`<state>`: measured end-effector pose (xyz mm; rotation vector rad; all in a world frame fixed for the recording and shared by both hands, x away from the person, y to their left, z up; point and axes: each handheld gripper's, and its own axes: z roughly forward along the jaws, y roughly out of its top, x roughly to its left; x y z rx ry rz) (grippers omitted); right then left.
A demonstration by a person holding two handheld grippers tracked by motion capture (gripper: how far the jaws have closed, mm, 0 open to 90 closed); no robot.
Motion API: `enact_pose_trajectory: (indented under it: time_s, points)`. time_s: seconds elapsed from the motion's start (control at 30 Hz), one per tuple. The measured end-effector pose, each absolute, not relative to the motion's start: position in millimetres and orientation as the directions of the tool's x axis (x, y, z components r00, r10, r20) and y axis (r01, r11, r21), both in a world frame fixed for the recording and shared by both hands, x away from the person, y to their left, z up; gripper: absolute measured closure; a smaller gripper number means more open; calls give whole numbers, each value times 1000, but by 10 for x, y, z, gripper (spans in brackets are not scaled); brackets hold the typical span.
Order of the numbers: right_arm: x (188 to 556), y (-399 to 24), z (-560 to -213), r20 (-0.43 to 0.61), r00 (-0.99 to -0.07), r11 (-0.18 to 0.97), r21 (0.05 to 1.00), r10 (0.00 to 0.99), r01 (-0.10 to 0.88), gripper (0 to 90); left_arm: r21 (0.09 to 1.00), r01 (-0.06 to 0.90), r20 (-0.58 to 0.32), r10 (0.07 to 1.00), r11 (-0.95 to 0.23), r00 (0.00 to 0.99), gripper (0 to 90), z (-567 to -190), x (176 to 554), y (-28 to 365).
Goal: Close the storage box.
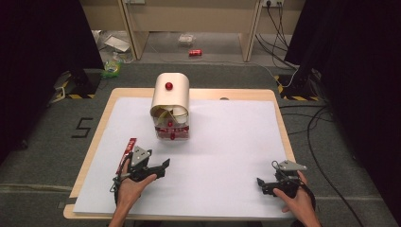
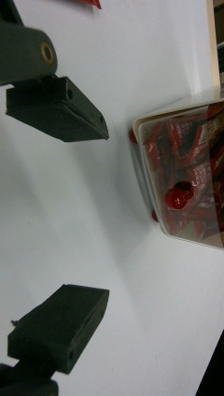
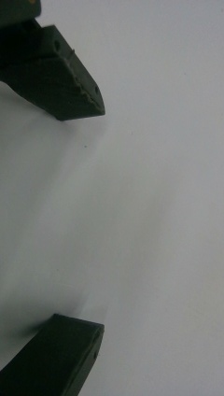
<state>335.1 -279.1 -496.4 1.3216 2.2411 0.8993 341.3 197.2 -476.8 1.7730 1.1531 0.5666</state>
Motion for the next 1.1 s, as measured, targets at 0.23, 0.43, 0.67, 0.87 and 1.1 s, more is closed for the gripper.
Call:
enact_pose_trajectory:
  time_s: [0.23,0.43,0.67,0.87,1.1]
  points:
    - [3351,-2791,-4963,-7,-482,351,693,876,629,6,864,478,-95,878,-161,468,187,-4841,3326,1965]
    - [3350,-2791,-4962,-7,-482,352,692,876,630,6,852,489,-84,873,-187,480,187,-4908,3245,1933]
    - [3351,-2791,-4963,-8,-481,352,693,877,630,6,841,499,-74,870,-208,487,187,-4969,3156,1936]
    - [3350,-2790,-4963,-7,-481,351,692,877,631,5,839,504,-77,872,-206,484,187,-4960,3041,2007]
    - [3351,-2789,-4964,-7,-480,351,693,877,630,5,828,516,-75,869,-219,489,187,-4984,2954,2033]
